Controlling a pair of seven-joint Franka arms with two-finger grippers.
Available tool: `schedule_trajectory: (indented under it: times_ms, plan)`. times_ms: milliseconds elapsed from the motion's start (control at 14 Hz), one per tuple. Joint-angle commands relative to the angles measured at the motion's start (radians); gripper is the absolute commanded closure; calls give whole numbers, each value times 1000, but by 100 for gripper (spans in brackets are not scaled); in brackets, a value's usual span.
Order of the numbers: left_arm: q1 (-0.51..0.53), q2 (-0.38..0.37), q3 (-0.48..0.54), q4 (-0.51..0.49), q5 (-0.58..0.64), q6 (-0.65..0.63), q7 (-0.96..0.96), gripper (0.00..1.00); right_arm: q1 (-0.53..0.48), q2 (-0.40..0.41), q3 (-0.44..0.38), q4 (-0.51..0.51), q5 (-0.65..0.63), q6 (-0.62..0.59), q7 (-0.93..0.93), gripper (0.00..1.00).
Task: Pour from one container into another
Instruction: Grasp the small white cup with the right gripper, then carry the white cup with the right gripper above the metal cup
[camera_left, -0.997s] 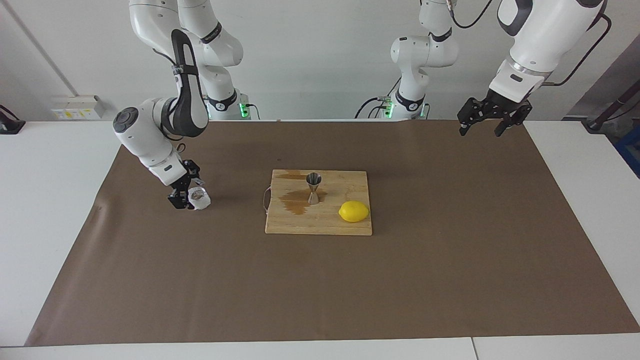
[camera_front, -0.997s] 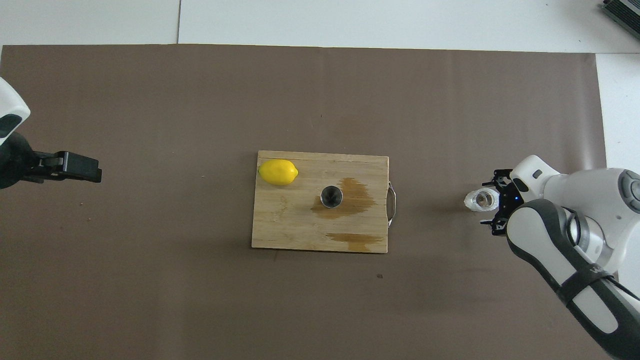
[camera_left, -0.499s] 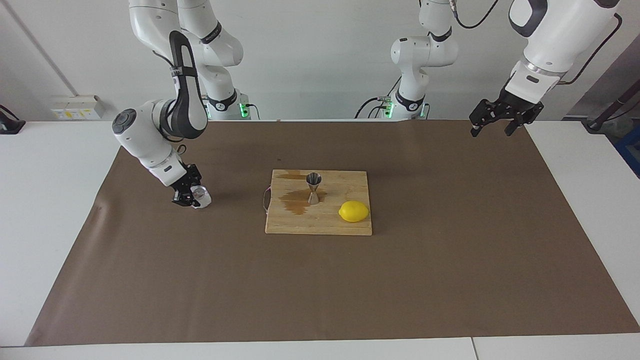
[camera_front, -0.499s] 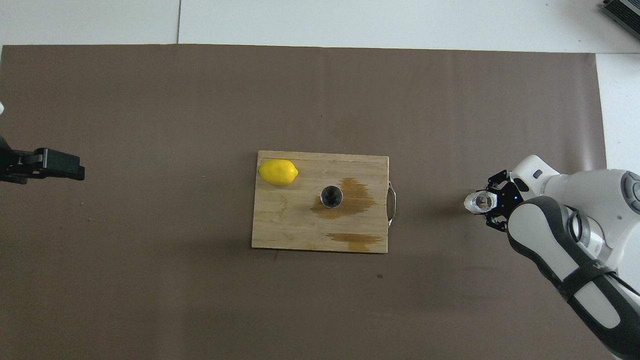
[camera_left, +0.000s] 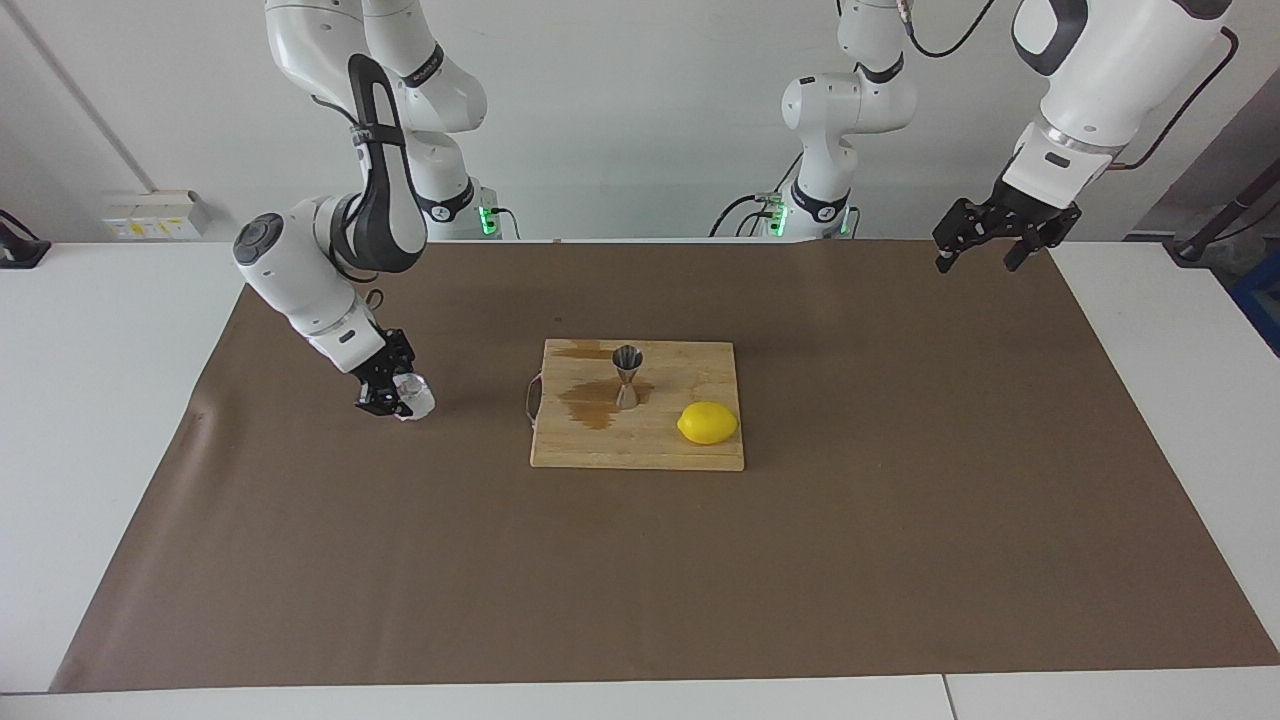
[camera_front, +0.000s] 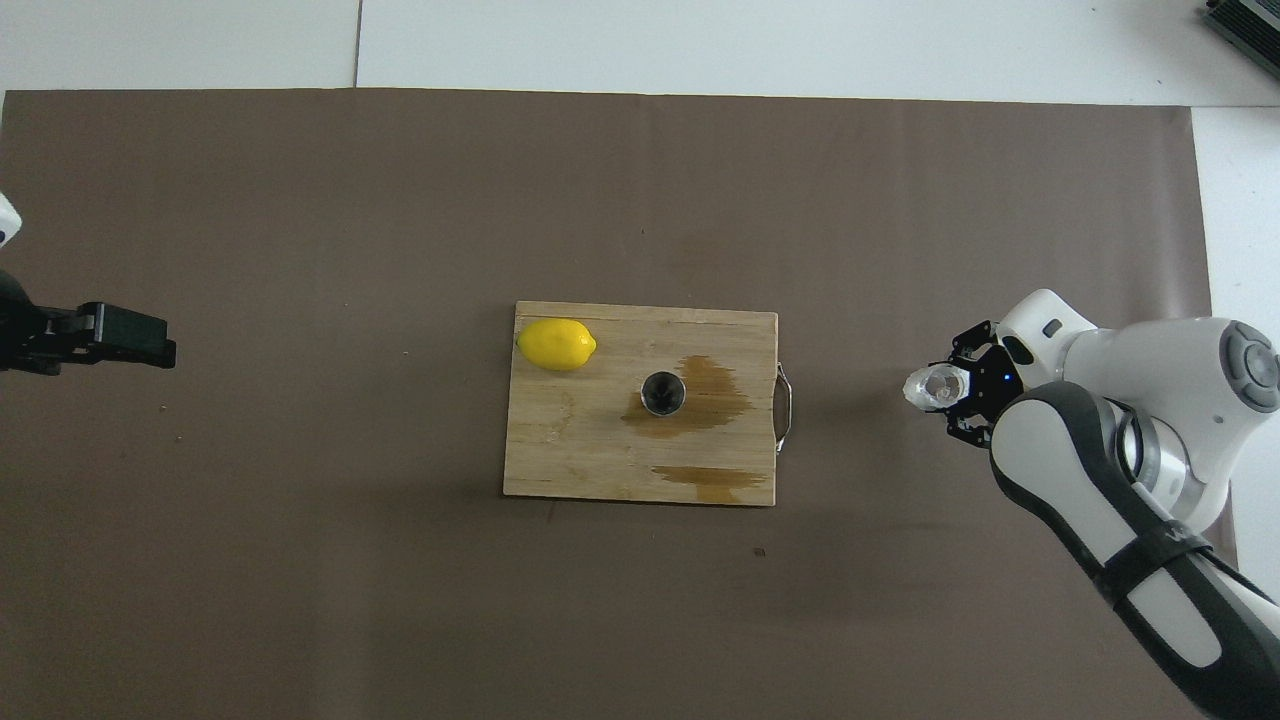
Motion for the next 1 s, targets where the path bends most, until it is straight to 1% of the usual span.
schedule_trajectory:
  times_ms: [0, 142, 427, 641, 784, 926]
  plan:
    - [13, -8, -11, 30, 13, -39, 0, 0, 67, -27, 7, 31, 10, -26, 106, 100]
    - [12, -11, -15, 26, 15, -52, -1, 0, 113, -27, 7, 71, -11, -53, 195, 100]
    - [10, -17, -15, 18, 13, -35, -4, 0, 196, -18, 7, 148, -135, -87, 413, 100]
    - [6, -19, -16, 17, 13, -48, -9, 0, 262, -1, 7, 210, -206, -106, 579, 100]
    - [6, -19, -15, 17, 13, -44, -10, 0, 299, 3, 7, 244, -232, -136, 651, 100]
    - [9, -19, -15, 17, 13, -47, -10, 0, 324, 13, 8, 275, -300, -149, 734, 100]
